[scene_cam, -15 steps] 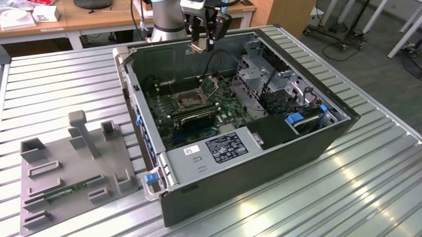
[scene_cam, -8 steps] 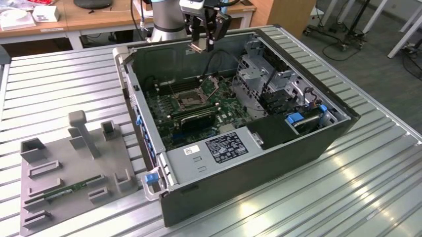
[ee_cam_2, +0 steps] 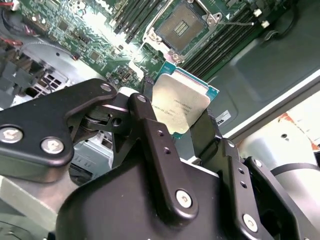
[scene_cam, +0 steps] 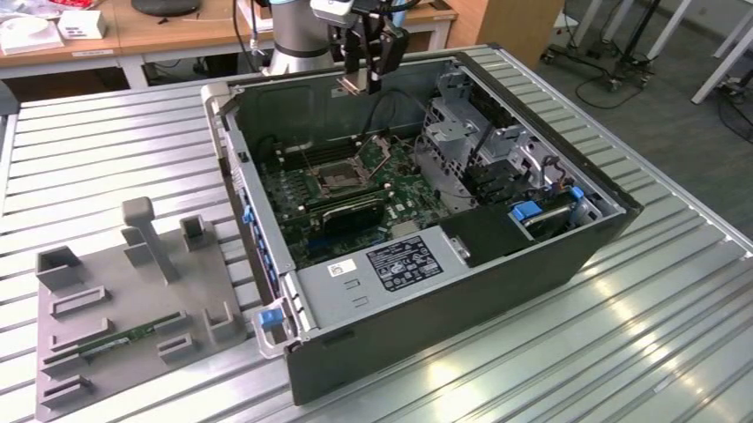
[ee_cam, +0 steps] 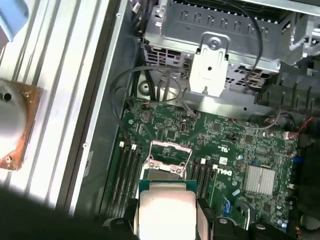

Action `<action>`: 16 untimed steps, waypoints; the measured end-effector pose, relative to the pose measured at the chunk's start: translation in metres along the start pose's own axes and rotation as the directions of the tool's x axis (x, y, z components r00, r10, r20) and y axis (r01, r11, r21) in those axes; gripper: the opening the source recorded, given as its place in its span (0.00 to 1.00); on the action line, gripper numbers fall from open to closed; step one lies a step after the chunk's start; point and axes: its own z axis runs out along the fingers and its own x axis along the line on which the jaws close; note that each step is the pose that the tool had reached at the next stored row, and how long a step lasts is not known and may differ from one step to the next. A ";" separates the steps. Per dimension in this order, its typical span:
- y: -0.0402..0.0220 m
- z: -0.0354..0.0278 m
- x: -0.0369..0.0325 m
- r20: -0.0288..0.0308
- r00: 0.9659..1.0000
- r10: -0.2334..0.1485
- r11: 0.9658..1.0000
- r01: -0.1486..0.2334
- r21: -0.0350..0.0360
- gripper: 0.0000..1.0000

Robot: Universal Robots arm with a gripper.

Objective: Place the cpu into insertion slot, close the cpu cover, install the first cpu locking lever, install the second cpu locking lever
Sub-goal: 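Place the cpu into insertion slot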

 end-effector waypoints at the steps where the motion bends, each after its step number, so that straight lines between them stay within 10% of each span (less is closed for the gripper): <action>1: 0.0000 0.0001 0.0000 0.001 1.000 0.010 1.000 -0.010 0.000 0.54; 7: 0.0000 0.0006 0.0000 0.008 0.996 0.093 0.996 -0.093 -0.002 0.54; 16: -0.0001 0.0012 0.0000 0.018 0.978 0.206 0.978 -0.206 -0.006 0.54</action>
